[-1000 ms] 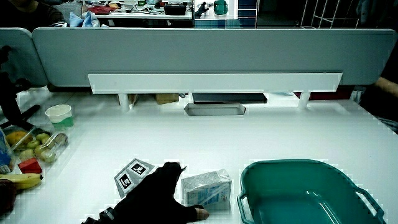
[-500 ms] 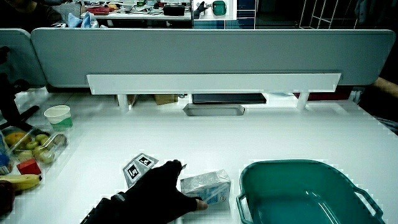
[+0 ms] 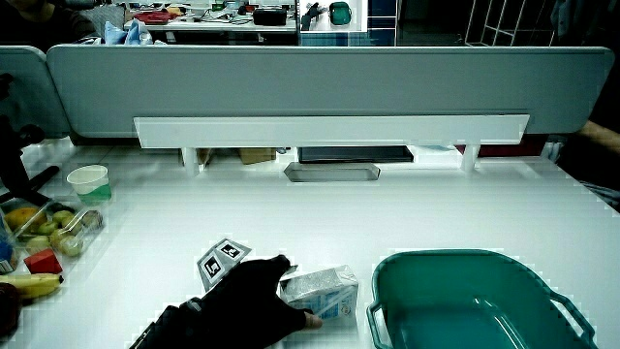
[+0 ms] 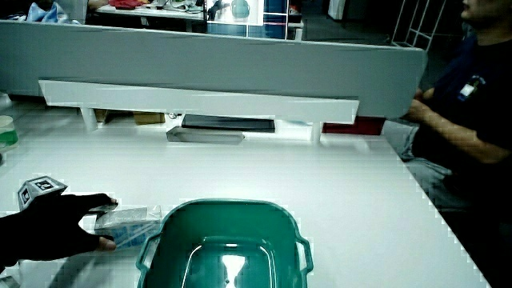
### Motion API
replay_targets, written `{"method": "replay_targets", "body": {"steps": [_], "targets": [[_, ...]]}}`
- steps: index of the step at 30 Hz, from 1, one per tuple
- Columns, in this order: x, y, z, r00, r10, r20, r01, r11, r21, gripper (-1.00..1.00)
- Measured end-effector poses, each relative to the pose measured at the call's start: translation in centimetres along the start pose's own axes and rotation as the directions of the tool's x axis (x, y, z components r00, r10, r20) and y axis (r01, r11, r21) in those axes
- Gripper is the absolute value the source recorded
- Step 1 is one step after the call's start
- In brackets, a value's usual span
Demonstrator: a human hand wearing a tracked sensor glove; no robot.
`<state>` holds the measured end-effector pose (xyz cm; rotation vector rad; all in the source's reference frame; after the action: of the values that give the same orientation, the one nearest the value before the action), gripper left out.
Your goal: Pick milk from desk
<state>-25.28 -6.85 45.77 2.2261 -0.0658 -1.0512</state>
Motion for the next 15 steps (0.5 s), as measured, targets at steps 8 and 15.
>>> {"method": "replay_targets", "body": {"steps": [8, 15], "targets": [[-0.10, -0.05, 0.17, 1.000, -0.006, -0.002, 0.006, 0.9996, 0.028, 0.51], [-0.35, 0.17, 0.13, 1.000, -0.026, -0.005, 0.026, 0.9970, 0.073, 0.70]]}}
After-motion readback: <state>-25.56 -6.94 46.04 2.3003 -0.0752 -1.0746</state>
